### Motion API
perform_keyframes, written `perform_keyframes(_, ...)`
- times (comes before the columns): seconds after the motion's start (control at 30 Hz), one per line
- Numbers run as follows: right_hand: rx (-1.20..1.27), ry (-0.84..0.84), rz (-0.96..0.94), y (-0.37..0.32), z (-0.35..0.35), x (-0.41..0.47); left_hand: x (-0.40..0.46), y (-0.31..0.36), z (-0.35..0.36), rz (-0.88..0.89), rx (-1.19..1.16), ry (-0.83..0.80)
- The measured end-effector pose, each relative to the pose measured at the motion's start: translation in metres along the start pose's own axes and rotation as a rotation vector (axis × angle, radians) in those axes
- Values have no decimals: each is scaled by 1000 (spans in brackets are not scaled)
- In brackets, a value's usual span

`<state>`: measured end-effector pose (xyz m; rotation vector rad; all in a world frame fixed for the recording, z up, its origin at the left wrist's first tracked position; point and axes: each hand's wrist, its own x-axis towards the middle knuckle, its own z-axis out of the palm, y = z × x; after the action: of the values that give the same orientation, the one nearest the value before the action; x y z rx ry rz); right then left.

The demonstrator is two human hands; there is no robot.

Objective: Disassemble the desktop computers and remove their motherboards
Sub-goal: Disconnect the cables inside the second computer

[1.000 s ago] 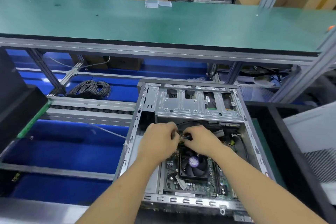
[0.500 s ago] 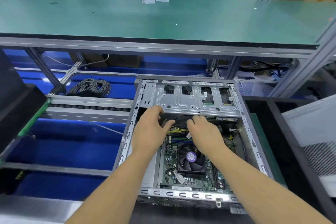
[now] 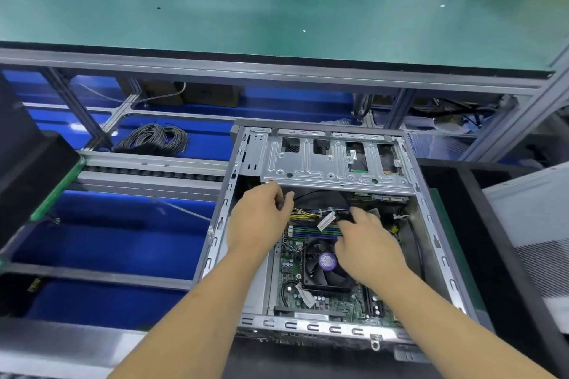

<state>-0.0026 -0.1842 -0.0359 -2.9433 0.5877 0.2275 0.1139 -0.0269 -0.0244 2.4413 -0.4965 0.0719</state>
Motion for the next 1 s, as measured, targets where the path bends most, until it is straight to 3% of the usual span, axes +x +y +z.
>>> perform_keyframes(0.1,134,59,174,6,-4,1,-1,1,0,0,27,-17)
perform_keyframes(0.2,72,-27,267,4,-6,5,-1,2,0,-7,54,-34)
perform_keyframes(0.47,-63,3,304,15,-1,-10,-1,4,-1,-21,101,-56)
perform_keyframes(0.67,-75,167,360,25,-8,-21,-1,4,0,-16,104,-64)
perform_keyframes(0.83,367,-186,255,30,8,-13,0,3,1,-6,113,-62)
perform_keyframes(1.0,408,-155,209,34,17,7,0,2,3,-3,127,-70)
